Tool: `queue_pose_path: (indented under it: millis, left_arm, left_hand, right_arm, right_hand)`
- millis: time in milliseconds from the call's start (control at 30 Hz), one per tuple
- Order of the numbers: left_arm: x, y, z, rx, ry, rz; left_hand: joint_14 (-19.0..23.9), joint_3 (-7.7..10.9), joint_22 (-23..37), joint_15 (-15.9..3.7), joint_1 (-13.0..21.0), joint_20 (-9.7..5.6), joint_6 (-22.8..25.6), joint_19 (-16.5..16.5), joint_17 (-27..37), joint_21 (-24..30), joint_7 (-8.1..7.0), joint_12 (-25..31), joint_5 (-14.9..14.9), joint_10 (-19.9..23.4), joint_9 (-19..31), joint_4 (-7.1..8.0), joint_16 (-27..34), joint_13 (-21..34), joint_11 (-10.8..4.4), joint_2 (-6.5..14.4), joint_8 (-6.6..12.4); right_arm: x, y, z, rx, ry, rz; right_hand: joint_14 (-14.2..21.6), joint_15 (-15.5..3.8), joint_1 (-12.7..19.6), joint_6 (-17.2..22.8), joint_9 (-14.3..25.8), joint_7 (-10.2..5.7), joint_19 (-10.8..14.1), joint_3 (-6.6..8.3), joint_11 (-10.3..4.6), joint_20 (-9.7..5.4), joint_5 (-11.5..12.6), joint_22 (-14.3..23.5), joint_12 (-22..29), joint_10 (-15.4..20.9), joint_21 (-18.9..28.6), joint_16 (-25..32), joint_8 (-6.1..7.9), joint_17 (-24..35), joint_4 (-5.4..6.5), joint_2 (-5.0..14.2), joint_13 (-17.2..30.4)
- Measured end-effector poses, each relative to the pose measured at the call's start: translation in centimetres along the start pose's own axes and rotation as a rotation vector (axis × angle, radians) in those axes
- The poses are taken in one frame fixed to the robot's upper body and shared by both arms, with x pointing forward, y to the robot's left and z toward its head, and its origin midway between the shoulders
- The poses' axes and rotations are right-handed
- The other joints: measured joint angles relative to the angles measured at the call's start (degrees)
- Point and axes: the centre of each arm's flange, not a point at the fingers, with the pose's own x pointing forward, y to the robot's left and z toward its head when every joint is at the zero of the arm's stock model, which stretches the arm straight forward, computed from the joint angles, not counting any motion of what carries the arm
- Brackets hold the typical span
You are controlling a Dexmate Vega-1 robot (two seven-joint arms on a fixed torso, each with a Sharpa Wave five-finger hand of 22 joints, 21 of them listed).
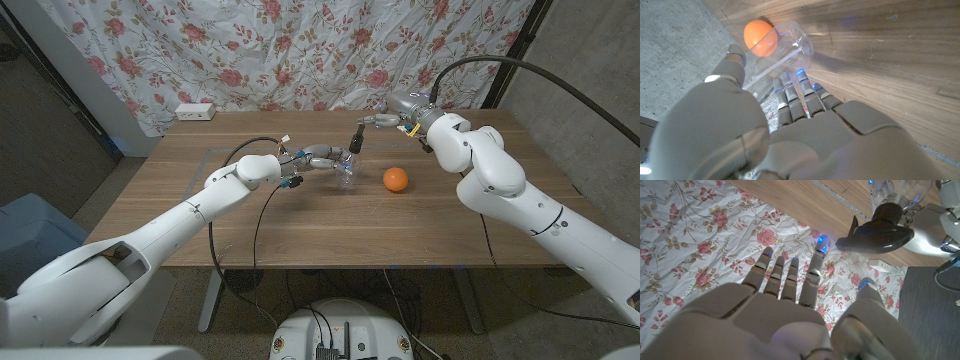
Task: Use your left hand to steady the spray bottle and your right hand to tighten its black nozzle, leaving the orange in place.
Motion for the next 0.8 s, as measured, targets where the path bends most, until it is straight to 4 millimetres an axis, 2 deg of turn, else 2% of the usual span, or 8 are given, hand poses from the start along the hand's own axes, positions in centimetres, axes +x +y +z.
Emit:
queue_pose_path:
  millis: [67, 233, 267, 367, 467, 500, 600, 800]
  left_arm:
    - [0.0, 0.0, -0.1, -0.001, 0.000, 0.000]
    - [0.1, 0.0, 0.0, -0.002, -0.006, -0.002]
    - [0.1, 0.0, 0.0, -0.002, -0.008, -0.003]
    - [0.2, 0.2, 0.1, -0.003, -0.012, -0.002]
    - [0.3, 0.2, 0.0, -0.004, -0.013, -0.003]
    - [0.3, 0.3, 0.1, -0.005, -0.014, -0.002]
    - [0.4, 0.3, 0.1, -0.005, -0.016, -0.002]
    - [0.4, 0.4, 0.1, -0.005, -0.019, -0.002]
  left_hand:
    - [0.0, 0.00, 0.0, 0.00, 0.0, 0.01, 0.0, 0.0, 0.0, 0.0, 0.00, 0.0, 0.0, 0.0, 0.0, 0.00, 0.0, 0.1, 0.00, 0.0, 0.00]
    - [0.0, -0.30, 0.0, 0.00, 0.0, 0.21, 0.0, 0.2, 0.0, 0.0, 0.00, -0.1, 0.0, 0.0, -0.1, 0.16, 0.0, 0.3, 0.00, 0.0, 0.00]
    - [0.0, -0.30, 0.0, 0.00, -0.1, 0.21, 0.0, 0.2, 0.0, 0.0, 0.00, -0.1, 0.0, 0.0, -0.2, 0.16, 0.0, 0.3, -0.01, 0.1, 0.00]
    - [0.0, -0.53, 0.0, 0.00, -0.2, 0.21, 0.0, 0.2, 0.0, 0.0, 0.01, -0.2, 0.0, 0.0, -0.3, 0.39, 0.0, 0.3, -0.01, 0.2, 0.00]
    - [0.0, -0.69, 0.0, 0.00, -0.2, 0.21, 0.2, 0.2, 0.0, 0.0, 0.19, -0.2, 0.0, 0.0, -0.3, 0.24, 0.0, 0.4, -0.02, 0.2, 0.00]
    - [0.0, -0.69, 0.0, 0.00, -0.2, 0.21, 0.2, 0.2, -0.1, 0.0, 0.20, -0.2, 0.0, 0.0, -0.3, 0.24, 0.0, 0.4, -0.02, 0.2, 0.00]
    - [0.0, -0.69, 0.0, 0.00, -0.2, 0.21, 0.2, 0.2, -0.3, 0.0, 0.20, -0.2, 0.0, 0.0, -0.3, 0.24, 0.0, 0.5, -0.03, 0.2, 0.00]
    - [0.0, -0.70, 0.0, 0.00, -0.2, 0.21, 0.2, 0.2, -0.3, 0.0, 0.20, -0.4, 0.0, 0.3, -0.4, 0.23, 0.0, 0.5, 0.01, 0.2, 0.00]
  right_arm:
    - [-0.1, 0.0, 0.0, 0.011, -0.013, 0.004]
    - [-0.3, -0.7, -1.0, 0.003, -0.017, 0.000]
    - [-0.4, -0.9, -1.3, -0.003, -0.013, -0.002]
    - [-0.5, -1.1, -1.5, 0.004, -0.039, 0.007]
    - [-0.5, -1.5, -2.1, -0.010, -0.029, 0.003]
    - [-0.5, -1.3, -1.5, 0.011, -0.074, 0.016]
    - [-0.5, -1.6, -1.8, 0.006, -0.088, 0.021]
    - [-0.4, -2.1, -2.4, -0.011, -0.096, 0.026]
  right_hand:
    - [-0.6, 0.25, 1.1, -2.8, 0.2, -0.19, -0.8, 0.81, -0.10, 0.01, -0.4, 0.0, -0.3, -1.2, 0.0, -0.5, -1.10, -0.1, -0.81, 0.84, 0.0]
    - [-2.2, 0.65, 4.6, -7.9, 0.5, -1.43, -2.0, 2.07, -0.53, 0.61, -0.7, 0.0, -0.5, -3.2, 0.0, -1.4, -3.13, -0.1, -2.07, 0.90, 0.1]
    - [-2.4, 0.84, 5.3, -8.8, 0.6, -1.70, -2.1, 2.31, -0.47, 0.72, -0.7, 0.0, -0.5, -3.5, 0.0, -1.4, -3.41, -0.1, -2.31, 0.22, 0.2]
    - [-3.3, 1.27, 7.7, -11.2, 0.6, -2.38, -2.5, 2.80, -0.28, 1.13, -0.7, 0.0, -0.7, -5.1, 0.0, -2.1, -4.39, -0.4, -2.79, -0.17, 0.3]
    - [-4.1, 1.86, 9.4, -13.6, 0.6, -2.86, -2.9, 3.07, -0.09, 1.55, -0.6, 0.0, -0.9, -7.0, -0.2, -2.6, -5.37, -0.4, -3.03, 0.06, 0.3]
    - [-4.5, 1.87, 10.6, -14.5, 0.6, -3.02, -3.2, 3.43, -0.08, 1.71, -0.4, 0.0, -0.9, -7.8, -0.2, -2.7, -5.74, -0.4, -2.88, -0.19, 0.3]
    - [-5.4, 2.39, 11.9, -16.7, 0.4, -3.40, -3.6, 3.82, 0.10, 1.34, -0.4, 0.0, -1.2, -9.4, -0.2, -3.1, -6.75, -0.5, -2.81, -0.34, 0.3]
    - [-7.8, 3.52, 14.4, -21.4, 0.4, -4.31, -4.3, 4.53, 0.45, 2.05, 0.3, -0.1, -1.1, -13.1, -0.2, -4.0, -8.80, -0.6, -2.58, -0.83, 0.3]
